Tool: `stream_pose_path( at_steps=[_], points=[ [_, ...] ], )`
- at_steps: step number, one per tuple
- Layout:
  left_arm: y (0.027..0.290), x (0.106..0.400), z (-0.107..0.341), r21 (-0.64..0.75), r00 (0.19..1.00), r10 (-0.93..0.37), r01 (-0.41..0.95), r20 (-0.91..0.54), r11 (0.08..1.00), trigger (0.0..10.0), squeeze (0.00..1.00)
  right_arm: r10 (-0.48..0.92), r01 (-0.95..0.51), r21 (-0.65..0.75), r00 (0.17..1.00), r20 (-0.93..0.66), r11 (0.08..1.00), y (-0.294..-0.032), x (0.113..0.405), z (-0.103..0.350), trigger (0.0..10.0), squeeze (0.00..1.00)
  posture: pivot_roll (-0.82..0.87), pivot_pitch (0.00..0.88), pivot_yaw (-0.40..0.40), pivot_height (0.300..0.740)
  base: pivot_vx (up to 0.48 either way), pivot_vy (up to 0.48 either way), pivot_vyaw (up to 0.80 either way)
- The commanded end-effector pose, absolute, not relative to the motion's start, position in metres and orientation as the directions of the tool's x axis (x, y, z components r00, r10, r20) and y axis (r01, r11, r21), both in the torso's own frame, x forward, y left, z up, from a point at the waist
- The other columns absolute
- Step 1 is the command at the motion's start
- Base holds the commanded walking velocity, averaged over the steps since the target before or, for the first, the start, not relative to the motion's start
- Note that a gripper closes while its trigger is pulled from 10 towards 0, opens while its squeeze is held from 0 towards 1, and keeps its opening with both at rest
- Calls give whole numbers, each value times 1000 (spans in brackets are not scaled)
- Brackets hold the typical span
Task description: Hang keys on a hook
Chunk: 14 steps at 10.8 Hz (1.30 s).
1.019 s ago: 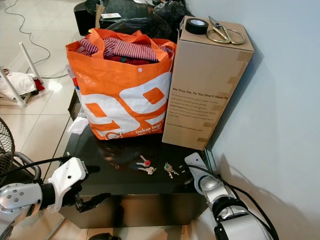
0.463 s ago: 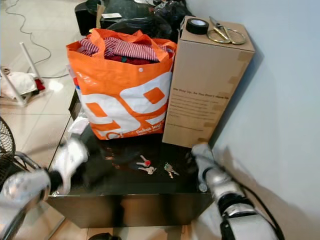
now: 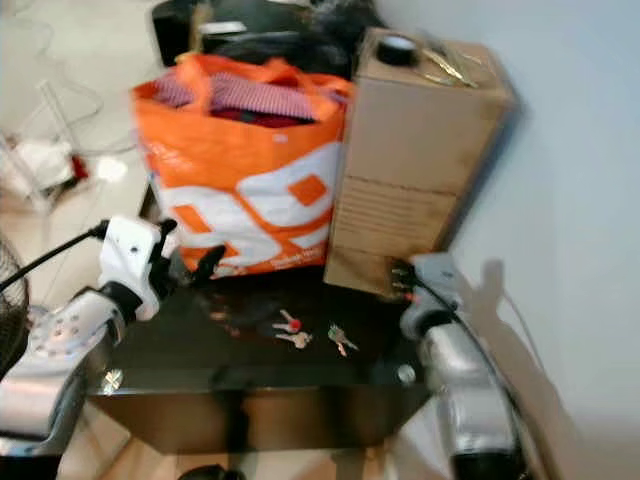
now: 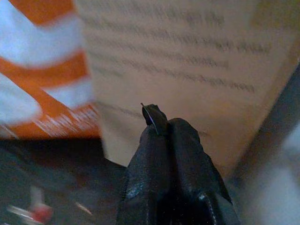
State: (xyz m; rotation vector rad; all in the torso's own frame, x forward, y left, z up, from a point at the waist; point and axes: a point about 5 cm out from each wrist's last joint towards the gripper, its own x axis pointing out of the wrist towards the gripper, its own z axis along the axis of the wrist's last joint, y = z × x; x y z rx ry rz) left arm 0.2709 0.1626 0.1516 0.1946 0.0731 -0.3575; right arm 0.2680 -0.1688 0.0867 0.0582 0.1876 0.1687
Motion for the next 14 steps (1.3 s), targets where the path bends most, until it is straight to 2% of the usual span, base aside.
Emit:
stream_pose_path(
  at_steps=[1, 3, 8, 9, 11, 12, 13, 14],
  points=[
    [163, 271, 154, 186, 944, -315, 328, -95, 926, 10000, 0, 153, -142, 79, 976, -155, 987, -170, 267, 97, 0, 0, -1, 0, 2, 740, 0, 0, 0],
    [161, 274, 145, 166, 947, -293, 312, -128, 935, 10000, 0, 53, -32, 144, 988, -144, 989, -167, 264, 100, 0, 0, 6, 0, 3, 740, 0, 0, 0],
    [166, 274, 138, 218, 940, -295, 328, -169, 919, 10000, 0, 35, -10, 140, 984, -177, 990, -159, 263, 106, 0, 0, -1, 0, 33, 740, 0, 0, 0],
    [166, 275, 139, 218, 940, -297, 329, -168, 919, 10000, 0, 34, -8, 140, 983, -179, 990, -158, 262, 107, 471, 0, 0, 0, 35, 740, 0, 0, 0],
    [167, 275, 138, 217, 940, -295, 328, -171, 919, 10000, 0, 32, -6, 137, 983, -182, 991, -157, 262, 106, 3059, 0, 2, 0, 35, 740, 0, 283, 0],
    [167, 275, 138, 217, 940, -295, 329, -174, 919, 10000, 0, 31, -8, 127, 982, -184, 992, -157, 262, 106, 4039, 0, 2, 0, 36, 740, 0, 311, 0],
    [167, 274, 138, 216, 939, -295, 329, -175, 919, 10000, 0, 29, -9, 111, 983, -183, 994, -158, 262, 107, 10000, 0, 3, 0, 36, 740, 0, 315, 0],
    [167, 273, 137, 214, 939, -294, 328, -176, 920, 10000, 0, 25, -5, 108, 982, -185, 994, -158, 263, 108, 10000, 0, 4, 0, 35, 740, 0, 330, 0]
  ],
)
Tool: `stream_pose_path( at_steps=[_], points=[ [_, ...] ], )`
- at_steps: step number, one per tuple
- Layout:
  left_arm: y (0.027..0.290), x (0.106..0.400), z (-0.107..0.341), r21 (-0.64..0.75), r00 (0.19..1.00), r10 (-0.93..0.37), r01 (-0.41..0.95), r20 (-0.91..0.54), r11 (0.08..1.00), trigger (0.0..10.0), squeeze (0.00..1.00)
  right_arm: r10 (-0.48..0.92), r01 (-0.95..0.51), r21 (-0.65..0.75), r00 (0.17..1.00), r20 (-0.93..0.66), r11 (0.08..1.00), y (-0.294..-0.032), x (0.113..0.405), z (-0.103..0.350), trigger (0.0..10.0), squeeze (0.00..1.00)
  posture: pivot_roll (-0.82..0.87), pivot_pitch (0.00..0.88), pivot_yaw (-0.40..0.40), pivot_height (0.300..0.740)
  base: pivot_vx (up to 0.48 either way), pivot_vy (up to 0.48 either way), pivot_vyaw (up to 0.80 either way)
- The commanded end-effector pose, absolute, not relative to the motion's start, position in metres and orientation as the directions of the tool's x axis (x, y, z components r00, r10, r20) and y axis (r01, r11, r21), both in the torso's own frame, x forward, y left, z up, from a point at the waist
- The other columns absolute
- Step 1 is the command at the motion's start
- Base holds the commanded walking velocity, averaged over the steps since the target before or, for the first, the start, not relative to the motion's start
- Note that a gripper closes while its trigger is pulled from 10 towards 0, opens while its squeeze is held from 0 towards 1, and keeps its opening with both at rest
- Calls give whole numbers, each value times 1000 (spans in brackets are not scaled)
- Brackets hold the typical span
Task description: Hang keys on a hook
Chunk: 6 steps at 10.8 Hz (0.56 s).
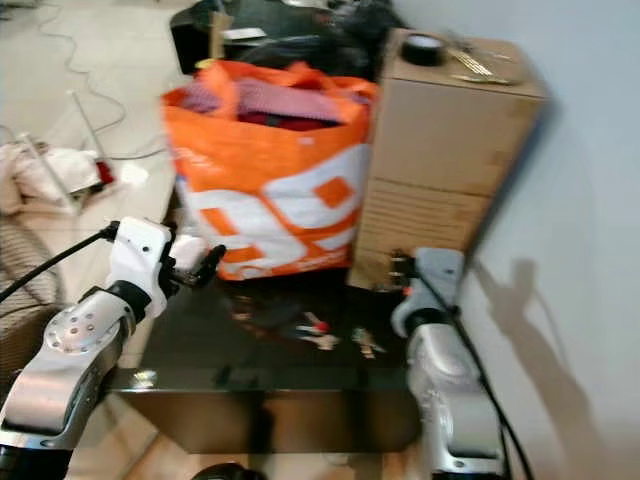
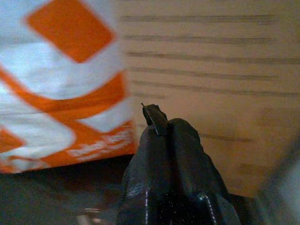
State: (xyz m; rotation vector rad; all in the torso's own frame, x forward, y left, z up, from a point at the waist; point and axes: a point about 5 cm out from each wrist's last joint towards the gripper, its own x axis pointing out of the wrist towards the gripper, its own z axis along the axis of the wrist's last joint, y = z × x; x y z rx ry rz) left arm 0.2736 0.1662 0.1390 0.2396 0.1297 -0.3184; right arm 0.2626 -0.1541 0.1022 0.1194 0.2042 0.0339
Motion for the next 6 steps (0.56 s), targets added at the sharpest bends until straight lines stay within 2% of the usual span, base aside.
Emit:
stream_pose_path(
  at_steps=[1, 6],
  points=[
    [167, 273, 137, 214, 939, -294, 329, -176, 920, 10000, 0, 25, -5, 107, 982, -186, 994, -158, 263, 108, 10000, 0, 2, 0, 37, 740, 0, 345, 0],
    [162, 274, 136, 208, 934, -309, 343, -176, 916, 10000, 0, 16, 4, 113, 984, -177, 994, -160, 263, 111, 10000, 0, -11, 0, 35, 740, 0, 338, 0]
  ],
)
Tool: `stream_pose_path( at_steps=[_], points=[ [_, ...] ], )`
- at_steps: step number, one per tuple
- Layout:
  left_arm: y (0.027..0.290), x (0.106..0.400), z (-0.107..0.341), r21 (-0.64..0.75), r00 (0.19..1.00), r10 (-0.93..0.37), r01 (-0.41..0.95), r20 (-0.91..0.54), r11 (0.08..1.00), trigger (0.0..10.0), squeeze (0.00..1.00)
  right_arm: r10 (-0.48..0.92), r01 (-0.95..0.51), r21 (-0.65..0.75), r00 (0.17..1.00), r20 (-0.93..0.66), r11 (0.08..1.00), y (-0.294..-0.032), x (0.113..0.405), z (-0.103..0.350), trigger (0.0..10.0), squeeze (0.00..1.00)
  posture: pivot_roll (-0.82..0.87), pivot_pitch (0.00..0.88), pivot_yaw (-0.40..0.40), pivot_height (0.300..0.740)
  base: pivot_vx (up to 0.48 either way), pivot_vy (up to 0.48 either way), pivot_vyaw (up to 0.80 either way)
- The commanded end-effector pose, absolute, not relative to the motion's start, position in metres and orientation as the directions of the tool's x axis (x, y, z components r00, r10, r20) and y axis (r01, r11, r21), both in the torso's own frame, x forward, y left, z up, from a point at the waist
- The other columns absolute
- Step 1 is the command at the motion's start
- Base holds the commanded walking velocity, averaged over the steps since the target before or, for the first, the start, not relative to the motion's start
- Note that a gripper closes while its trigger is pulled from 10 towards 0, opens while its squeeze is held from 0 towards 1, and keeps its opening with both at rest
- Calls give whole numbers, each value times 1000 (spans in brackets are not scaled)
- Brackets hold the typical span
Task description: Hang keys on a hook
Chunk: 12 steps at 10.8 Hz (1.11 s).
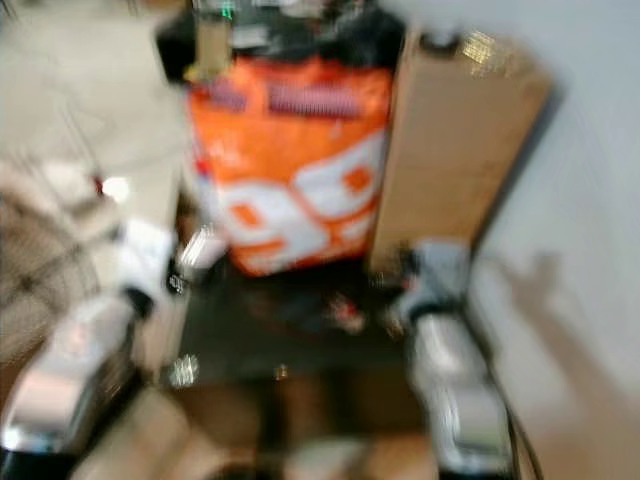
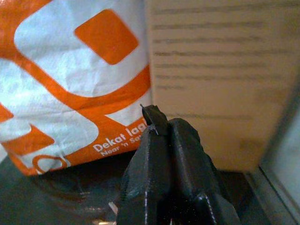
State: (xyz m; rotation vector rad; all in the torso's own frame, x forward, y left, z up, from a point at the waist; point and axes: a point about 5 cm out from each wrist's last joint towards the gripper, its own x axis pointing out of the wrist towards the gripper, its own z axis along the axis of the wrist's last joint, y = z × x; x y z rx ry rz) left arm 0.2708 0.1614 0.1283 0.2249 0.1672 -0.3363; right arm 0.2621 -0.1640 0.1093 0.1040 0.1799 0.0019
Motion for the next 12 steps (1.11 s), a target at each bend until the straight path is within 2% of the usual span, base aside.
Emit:
stream_pose_path(
  at_steps=[1, 2, 4, 6, 7, 8, 9, 12],
  points=[
    [162, 274, 136, 208, 935, -309, 342, -176, 917, 10000, 0, 17, 2, 108, 984, -177, 994, -161, 263, 112, 10000, 0, -10, 0, 31, 740, 0, 341, 0],
    [163, 275, 136, 217, 945, -279, 313, -174, 925, 10000, 0, 17, 3, 108, 983, -183, 994, -162, 263, 112, 10000, 0, -12, 0, 26, 740, 0, 0, 0],
    [166, 278, 136, 169, 965, -218, 241, -144, 956, 10000, 0, -24, 35, 58, 982, -188, 998, -172, 265, 115, 10000, 0, -19, 0, 13, 740, 0, 0, -800],
    [174, 280, 139, 168, 977, -168, 189, -128, 968, 10000, 0, -107, 104, -25, 974, -198, 994, -185, 265, 118, 10000, 0, -34, 0, 4, 740, 0, 0, 0],
    [178, 280, 138, 177, 982, -134, 156, -133, 972, 10000, 0, -167, 174, 38, 975, -149, 984, -188, 264, 124, 10000, 0, -55, 0, 20, 740, 0, 0, 0],
    [178, 282, 139, 181, 982, -137, 160, -133, 970, 10000, 0, -260, 262, 10, 961, -95, 965, -192, 264, 127, 10000, 0, -60, 0, 27, 740, 0, 0, 0],
    [177, 284, 140, 188, 981, -138, 162, -133, 969, 10000, 0, -250, 256, 32, 960, -127, 966, -191, 263, 124, 10000, 0, -62, 0, 32, 740, 0, 0, 0],
    [178, 286, 142, 164, 980, -134, 158, -149, 974, 10000, 0, -254, 265, 45, 952, -173, 963, -190, 261, 121, 10000, 0, -63, 0, 36, 740, 0, 0, -788]
  ],
)
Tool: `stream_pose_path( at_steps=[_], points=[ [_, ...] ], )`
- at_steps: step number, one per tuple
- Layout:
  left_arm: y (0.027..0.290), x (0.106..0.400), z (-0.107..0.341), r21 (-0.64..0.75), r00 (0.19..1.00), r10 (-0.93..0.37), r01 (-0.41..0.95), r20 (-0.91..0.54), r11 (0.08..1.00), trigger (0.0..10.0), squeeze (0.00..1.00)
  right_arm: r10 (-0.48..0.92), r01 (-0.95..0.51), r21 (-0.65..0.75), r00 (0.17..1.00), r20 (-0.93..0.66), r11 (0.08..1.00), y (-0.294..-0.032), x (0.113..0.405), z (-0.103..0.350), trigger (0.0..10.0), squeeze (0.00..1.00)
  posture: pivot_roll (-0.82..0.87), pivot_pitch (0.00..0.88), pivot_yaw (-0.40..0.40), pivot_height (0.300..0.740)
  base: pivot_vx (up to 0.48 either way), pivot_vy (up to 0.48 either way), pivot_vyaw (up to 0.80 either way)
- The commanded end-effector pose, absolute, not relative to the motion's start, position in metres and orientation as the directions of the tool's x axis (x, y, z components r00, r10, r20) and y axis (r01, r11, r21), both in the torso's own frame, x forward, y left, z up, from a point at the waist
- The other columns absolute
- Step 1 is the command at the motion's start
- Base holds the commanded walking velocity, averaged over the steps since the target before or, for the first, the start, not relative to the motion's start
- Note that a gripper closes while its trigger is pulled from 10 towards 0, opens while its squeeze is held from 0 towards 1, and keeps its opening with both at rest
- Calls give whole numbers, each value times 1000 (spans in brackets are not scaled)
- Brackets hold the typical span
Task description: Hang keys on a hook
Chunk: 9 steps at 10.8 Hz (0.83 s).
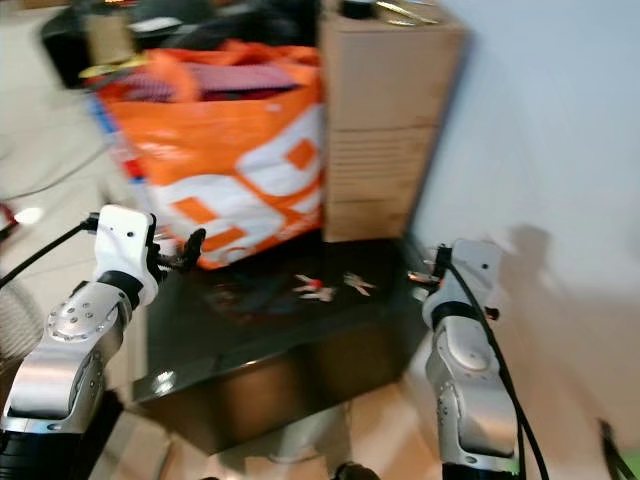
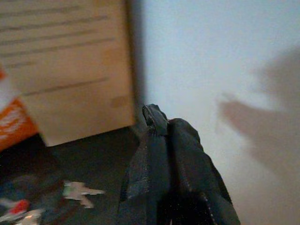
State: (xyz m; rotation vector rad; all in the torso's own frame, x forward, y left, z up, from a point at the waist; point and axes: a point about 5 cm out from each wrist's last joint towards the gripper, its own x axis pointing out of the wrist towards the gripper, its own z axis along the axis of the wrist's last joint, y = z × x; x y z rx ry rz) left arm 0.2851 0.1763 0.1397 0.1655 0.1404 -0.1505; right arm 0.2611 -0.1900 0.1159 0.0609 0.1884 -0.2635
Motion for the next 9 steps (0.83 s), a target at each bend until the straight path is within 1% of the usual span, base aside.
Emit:
stream_pose_path(
  at_steps=[1, 2, 3, 4, 5, 6, 7, 8, 9],
  points=[
    [177, 285, 142, 132, 980, -133, 154, -150, 979, 10000, 0, -278, 285, 16, 944, -176, 958, -192, 261, 122, 10000, 0, -64, 0, 35, 740, 0, 0, -788],
    [178, 285, 144, 121, 981, -133, 150, -140, 981, 10000, 0, -283, 291, 15, 941, -185, 957, -193, 261, 123, 10000, 0, -66, 0, 35, 740, 0, 0, -788],
    [178, 285, 145, 81, 979, -149, 161, -141, 984, 10000, 0, -262, 278, 60, 946, -190, 959, -192, 261, 124, 10000, 0, -69, 0, 36, 740, 0, 0, -788],
    [177, 285, 146, 91, 976, -165, 179, -143, 980, 10000, 0, -231, 252, 137, 961, -152, 958, -189, 263, 130, 10000, 0, -69, 0, 36, 740, 0, 0, -788],
    [179, 284, 143, 190, 974, -164, 192, -155, 963, 10000, 0, -202, 232, 187, 965, -165, 955, -184, 263, 134, 10000, 0, -70, 0, 37, 740, 0, 0, -738],
    [178, 284, 141, 200, 973, -178, 206, -150, 958, 10000, 0, -213, 231, 147, 969, -129, 962, -184, 263, 137, 10000, 0, -69, 0, 37, 740, 0, 0, -763],
    [177, 284, 142, 168, 971, -194, 217, -141, 962, 10000, 0, -196, 210, 156, 975, -100, 965, -183, 264, 138, 10000, 0, -68, 0, 35, 740, 0, 0, -763],
    [178, 284, 143, 151, 973, -188, 208, -136, 966, 10000, 0, -240, 249, 124, 967, -80, 961, -189, 264, 138, 10000, 0, -66, 0, 32, 740, 0, 0, -788],
    [179, 284, 143, 143, 976, -175, 194, -133, 971, 10000, 0, -209, 221, 150, 974, -92, 964, -187, 265, 138, 10000, 0, -64, 0, 30, 740, 0, 0, -788]
  ],
)
